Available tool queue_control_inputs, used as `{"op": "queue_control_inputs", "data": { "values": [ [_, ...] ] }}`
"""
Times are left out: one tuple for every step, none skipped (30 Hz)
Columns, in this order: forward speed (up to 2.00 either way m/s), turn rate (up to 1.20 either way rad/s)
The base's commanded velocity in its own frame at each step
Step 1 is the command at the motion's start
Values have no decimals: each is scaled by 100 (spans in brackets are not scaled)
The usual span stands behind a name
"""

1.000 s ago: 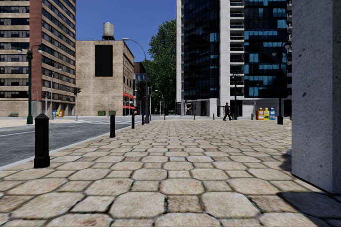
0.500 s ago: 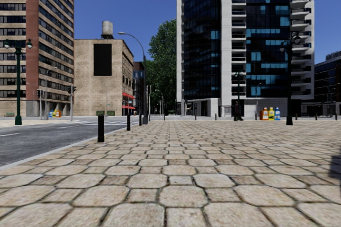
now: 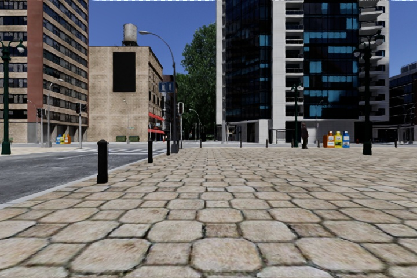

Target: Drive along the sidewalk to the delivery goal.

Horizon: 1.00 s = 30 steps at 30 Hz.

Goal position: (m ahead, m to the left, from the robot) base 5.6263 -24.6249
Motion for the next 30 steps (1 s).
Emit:
{"op": "queue_control_inputs", "data": {
  "values": [
    [200, 0],
    [200, 0],
    [200, 0],
    [200, 0],
    [200, 0],
    [200, 0],
    [200, 0],
    [200, 0],
    [200, -3],
    [200, -4],
    [200, -4],
    [200, -4],
    [200, -4],
    [200, -4],
    [200, -4],
    [200, -4],
    [200, -5],
    [200, -14],
    [200, -36],
    [200, -55],
    [200, -66],
    [200, -66],
    [200, -69],
    [200, -72],
    [200, -74],
    [200, -74],
    [200, -74],
    [200, -75],
    [200, -75],
    [200, -75]
  ]
}}
